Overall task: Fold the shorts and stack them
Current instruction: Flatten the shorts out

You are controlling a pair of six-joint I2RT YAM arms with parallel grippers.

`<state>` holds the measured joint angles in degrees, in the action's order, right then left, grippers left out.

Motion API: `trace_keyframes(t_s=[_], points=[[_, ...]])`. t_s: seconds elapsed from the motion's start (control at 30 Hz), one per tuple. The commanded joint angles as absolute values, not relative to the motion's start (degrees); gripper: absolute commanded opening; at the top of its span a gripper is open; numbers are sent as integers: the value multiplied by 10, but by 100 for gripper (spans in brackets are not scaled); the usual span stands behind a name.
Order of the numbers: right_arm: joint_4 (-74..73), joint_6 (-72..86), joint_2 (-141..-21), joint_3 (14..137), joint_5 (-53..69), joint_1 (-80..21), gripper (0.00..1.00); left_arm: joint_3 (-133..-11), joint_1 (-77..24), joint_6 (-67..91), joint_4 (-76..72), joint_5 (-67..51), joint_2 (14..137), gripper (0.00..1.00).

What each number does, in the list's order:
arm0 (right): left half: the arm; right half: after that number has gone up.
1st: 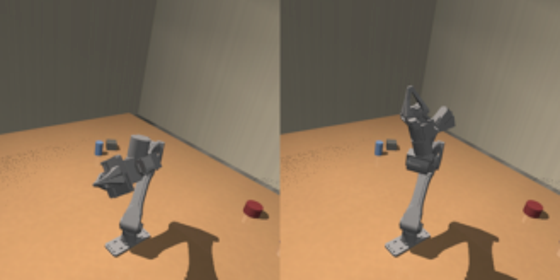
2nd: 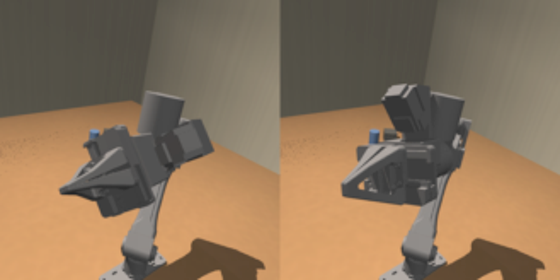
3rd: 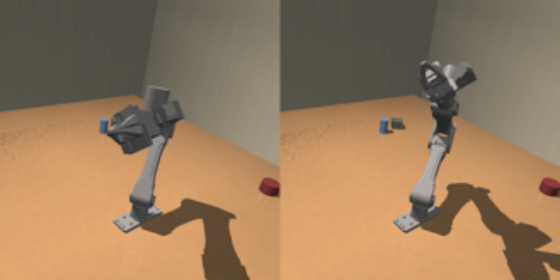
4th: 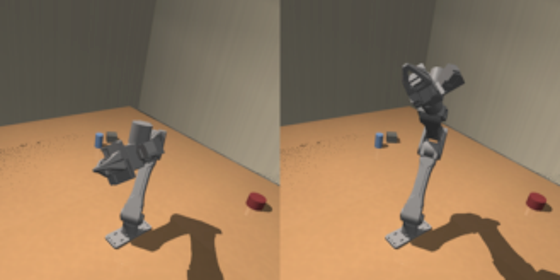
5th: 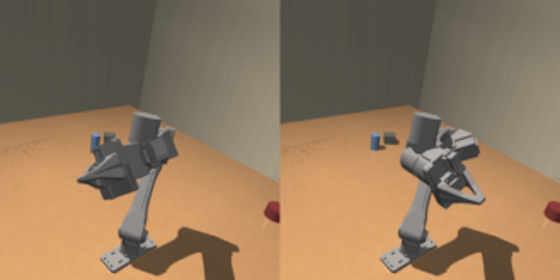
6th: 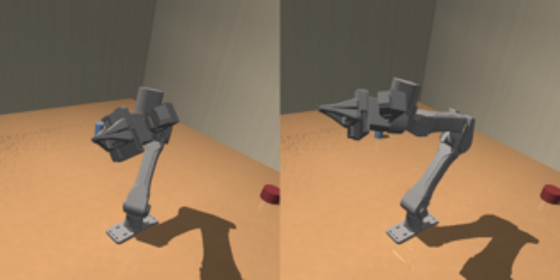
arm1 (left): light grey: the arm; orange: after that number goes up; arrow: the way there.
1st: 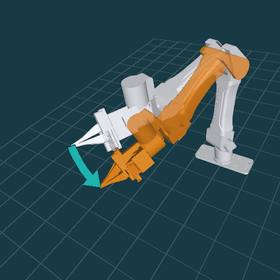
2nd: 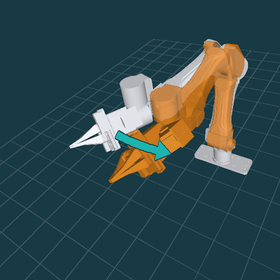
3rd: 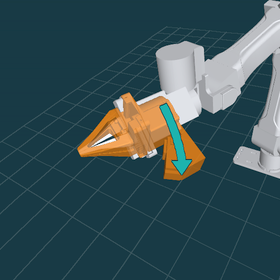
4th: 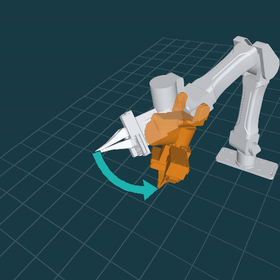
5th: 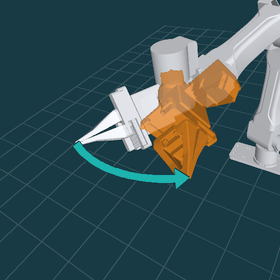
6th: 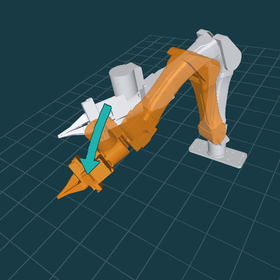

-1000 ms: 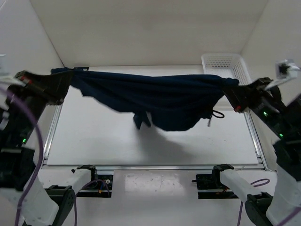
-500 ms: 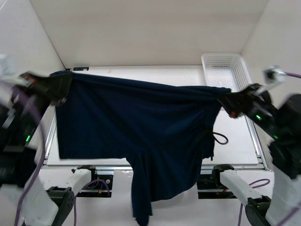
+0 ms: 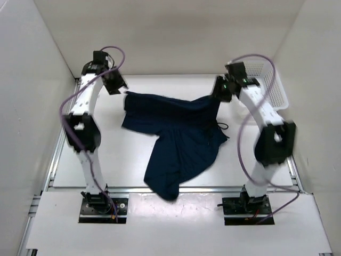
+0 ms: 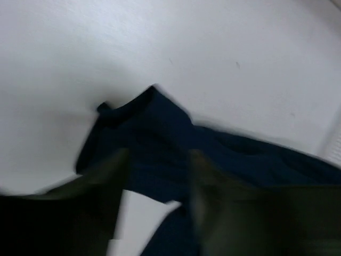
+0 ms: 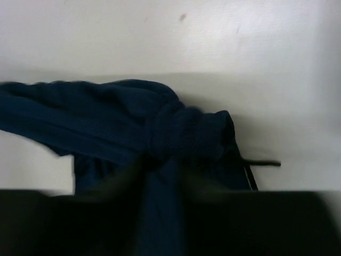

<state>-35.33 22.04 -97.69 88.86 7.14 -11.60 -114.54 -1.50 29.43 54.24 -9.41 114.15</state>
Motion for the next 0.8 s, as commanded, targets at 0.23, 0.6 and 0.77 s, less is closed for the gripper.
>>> trace_keyframes(t_s=[0.23, 0.6, 0.77], points=[[-353, 218, -1123, 1105, 7, -123, 90, -1311, 15, 276, 563, -81, 1247, 97], [-305, 281, -811, 665, 49, -129, 70, -928, -190, 245, 555, -79, 981, 11], [-363, 287, -650, 535, 1, -129, 62, -770, -309, 322, 518, -98, 939, 16]])
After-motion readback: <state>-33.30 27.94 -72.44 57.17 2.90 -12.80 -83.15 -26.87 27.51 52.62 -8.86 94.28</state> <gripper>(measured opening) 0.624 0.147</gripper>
